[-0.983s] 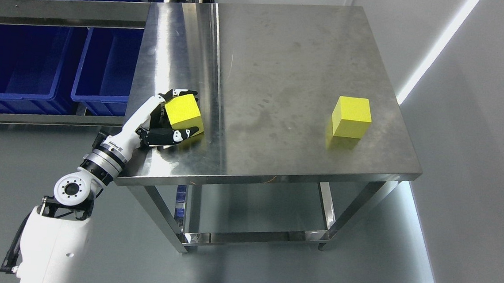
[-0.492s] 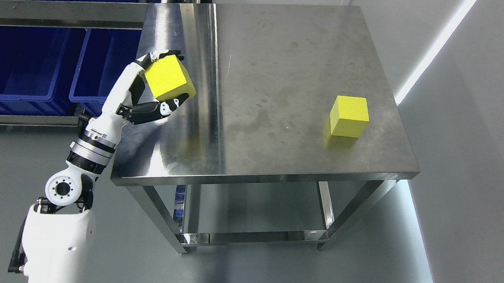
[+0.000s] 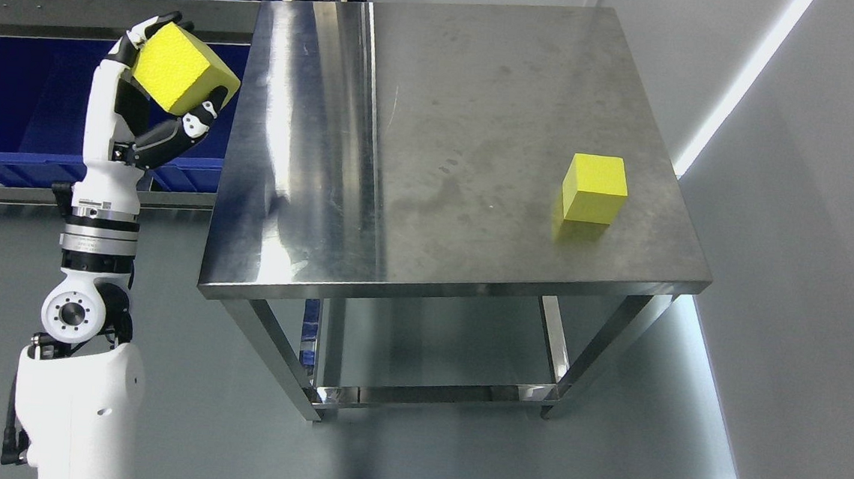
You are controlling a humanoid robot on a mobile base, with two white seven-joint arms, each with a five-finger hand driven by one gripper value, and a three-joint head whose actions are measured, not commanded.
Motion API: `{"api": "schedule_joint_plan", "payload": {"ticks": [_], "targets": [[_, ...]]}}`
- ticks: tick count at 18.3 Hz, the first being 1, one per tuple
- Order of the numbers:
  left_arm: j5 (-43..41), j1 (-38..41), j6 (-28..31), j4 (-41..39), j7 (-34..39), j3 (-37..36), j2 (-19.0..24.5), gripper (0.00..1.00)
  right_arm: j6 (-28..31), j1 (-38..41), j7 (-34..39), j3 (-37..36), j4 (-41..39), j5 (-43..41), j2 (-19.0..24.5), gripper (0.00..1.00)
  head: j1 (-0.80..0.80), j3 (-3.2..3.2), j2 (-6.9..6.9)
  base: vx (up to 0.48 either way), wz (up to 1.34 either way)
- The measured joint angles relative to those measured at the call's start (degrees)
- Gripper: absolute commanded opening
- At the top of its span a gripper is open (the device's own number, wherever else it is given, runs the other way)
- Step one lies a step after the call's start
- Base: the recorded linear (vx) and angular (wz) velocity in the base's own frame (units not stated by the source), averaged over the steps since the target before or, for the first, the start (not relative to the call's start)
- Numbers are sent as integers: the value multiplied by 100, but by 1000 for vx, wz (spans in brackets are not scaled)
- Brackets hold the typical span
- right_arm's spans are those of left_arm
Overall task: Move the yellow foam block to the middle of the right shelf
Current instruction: 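Lift the yellow cube up off the table with the left hand, then hold the cube raised in the left hand while turning toward the blue-bin shelf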
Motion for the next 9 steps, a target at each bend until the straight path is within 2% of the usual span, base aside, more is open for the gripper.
{"api": "schedule_joint_plan", "payload": {"ticks": [9], "targets": [[5,30,127,-117,324,295,-77,44,0,1,0,0,0,0,0,100,0,6,0,-93,186]]}}
